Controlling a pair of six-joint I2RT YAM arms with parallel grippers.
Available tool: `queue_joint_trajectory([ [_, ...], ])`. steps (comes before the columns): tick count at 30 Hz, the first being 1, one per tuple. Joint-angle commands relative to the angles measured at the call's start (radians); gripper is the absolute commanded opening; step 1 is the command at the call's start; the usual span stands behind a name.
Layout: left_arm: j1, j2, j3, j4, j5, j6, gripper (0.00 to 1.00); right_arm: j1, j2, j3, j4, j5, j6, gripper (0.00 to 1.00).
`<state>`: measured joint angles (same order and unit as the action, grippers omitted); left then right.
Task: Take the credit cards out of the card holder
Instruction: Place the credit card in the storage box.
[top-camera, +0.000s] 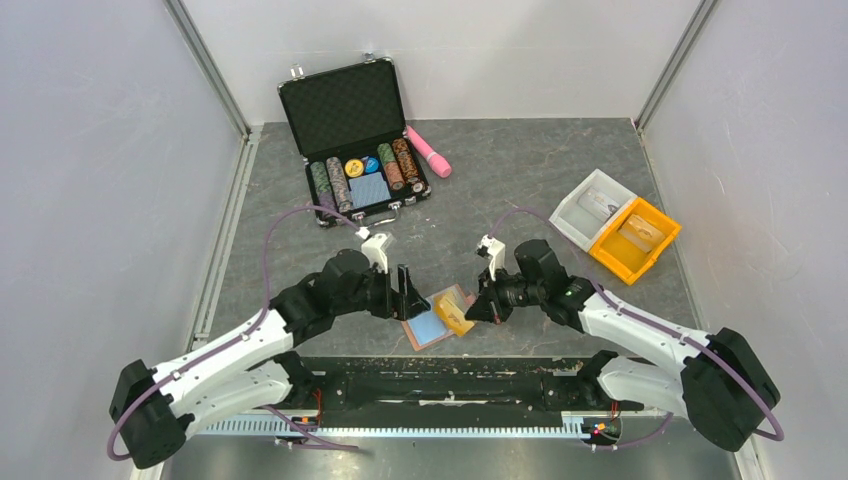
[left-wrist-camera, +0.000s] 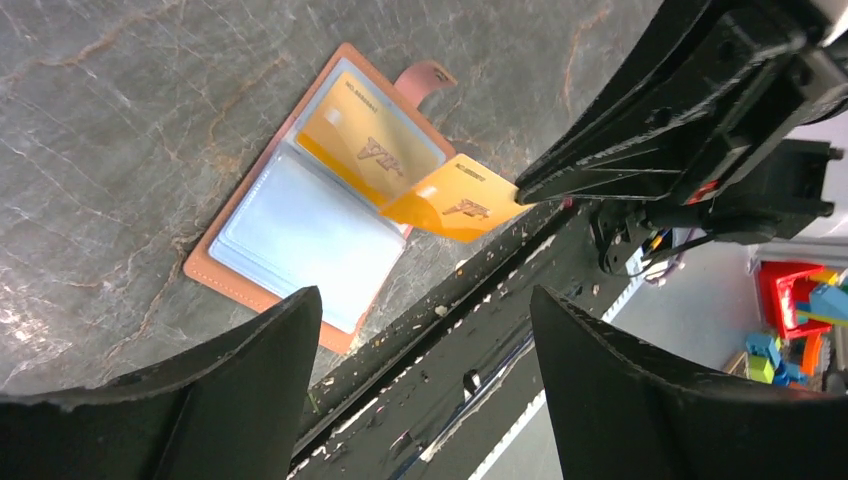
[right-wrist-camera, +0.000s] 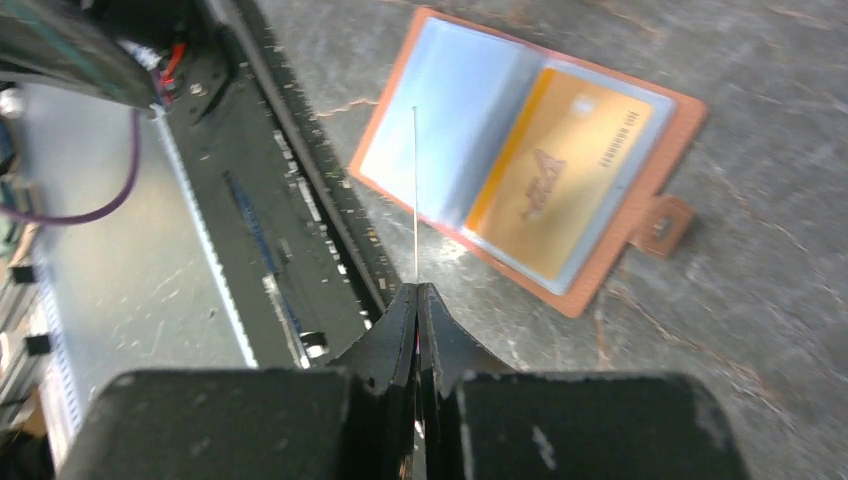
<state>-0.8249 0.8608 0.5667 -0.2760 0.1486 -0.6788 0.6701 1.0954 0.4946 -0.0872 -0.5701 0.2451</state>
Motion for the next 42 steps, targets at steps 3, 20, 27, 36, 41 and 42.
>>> queue_joint_trajectory([
  [3,0.000,0.050,0.013,0.052,0.179,0.045,0.81,0.000,-0.010,-0.035,0.173,-0.247,0.033,0.00],
  [20,0.000,0.113,0.008,0.167,0.340,0.007,0.44,0.006,-0.014,-0.083,0.335,-0.358,0.116,0.00],
  [27,0.000,0.106,-0.025,0.246,0.389,-0.042,0.13,0.004,-0.006,-0.085,0.356,-0.341,0.120,0.02],
  [36,0.000,0.080,-0.051,0.315,0.374,-0.101,0.02,0.002,-0.058,-0.098,0.369,-0.178,0.190,0.31],
  [41,0.000,0.050,-0.075,0.336,0.255,-0.108,0.02,0.002,-0.112,-0.179,0.457,-0.025,0.299,0.52],
  [42,0.001,0.041,-0.083,0.344,0.234,-0.115,0.02,0.002,-0.120,-0.207,0.507,-0.021,0.335,0.55],
])
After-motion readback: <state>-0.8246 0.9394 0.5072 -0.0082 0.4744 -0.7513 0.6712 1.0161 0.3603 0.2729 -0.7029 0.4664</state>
